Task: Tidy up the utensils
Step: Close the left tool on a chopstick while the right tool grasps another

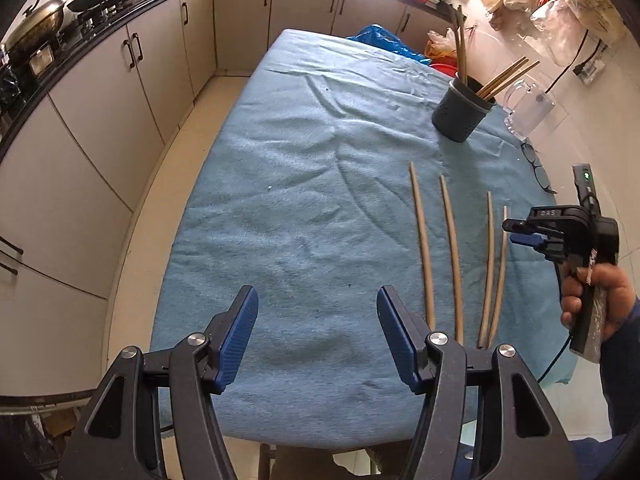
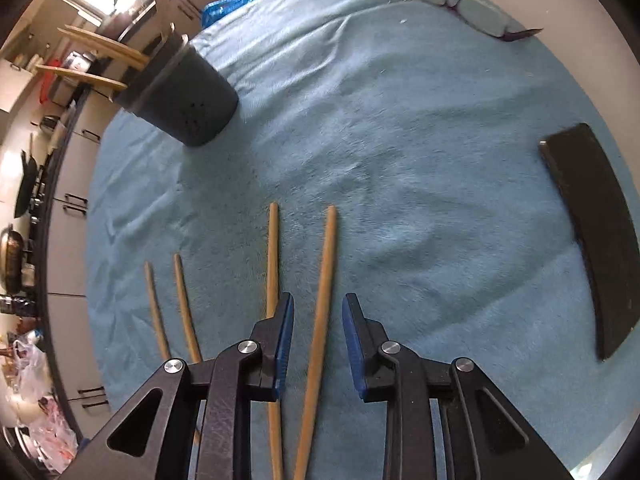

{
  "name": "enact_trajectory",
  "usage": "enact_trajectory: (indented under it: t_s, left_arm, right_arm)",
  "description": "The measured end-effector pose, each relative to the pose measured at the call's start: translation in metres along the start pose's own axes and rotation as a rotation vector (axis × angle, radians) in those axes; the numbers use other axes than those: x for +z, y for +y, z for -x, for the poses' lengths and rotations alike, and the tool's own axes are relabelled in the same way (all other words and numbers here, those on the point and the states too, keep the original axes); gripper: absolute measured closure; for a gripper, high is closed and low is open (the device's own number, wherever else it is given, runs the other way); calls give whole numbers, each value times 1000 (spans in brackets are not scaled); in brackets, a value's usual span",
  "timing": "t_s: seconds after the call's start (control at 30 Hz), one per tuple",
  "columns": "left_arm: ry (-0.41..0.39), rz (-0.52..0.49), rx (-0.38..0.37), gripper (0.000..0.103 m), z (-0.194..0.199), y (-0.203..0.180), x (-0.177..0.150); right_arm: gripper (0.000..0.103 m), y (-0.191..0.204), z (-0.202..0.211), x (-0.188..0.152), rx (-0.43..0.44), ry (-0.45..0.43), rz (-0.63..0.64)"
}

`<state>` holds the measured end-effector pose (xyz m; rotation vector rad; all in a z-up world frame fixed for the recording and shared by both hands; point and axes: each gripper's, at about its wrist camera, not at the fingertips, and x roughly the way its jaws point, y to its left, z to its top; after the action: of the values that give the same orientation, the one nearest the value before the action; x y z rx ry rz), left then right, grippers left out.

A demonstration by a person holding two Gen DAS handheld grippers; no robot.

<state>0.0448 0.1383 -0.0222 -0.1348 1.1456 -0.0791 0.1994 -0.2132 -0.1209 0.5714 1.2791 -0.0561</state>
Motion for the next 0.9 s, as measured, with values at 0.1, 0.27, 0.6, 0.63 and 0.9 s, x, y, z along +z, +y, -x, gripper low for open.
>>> enact_trajectory:
  t_s: [0.1, 0.27, 0.6, 0.63, 0.9]
  left_arm:
    - [14, -13, -2, 42, -4, -1, 4]
    - [43, -56, -35, 42, -17, -18, 14]
    - [117, -146, -85, 45, -74, -73, 44]
    - [123, -155, -78, 47, -81, -79, 47]
    - [156, -175, -47, 73, -135, -110, 65]
  right_arm:
    - [81, 8, -8, 0, -60, 1, 34]
    - [96, 11, -9, -7, -101, -9, 92]
    - [96, -1, 68, -50, 7, -235, 145]
    - [96, 0, 80, -55, 16, -272, 172]
    - [96, 0, 133, -65, 58, -430, 241]
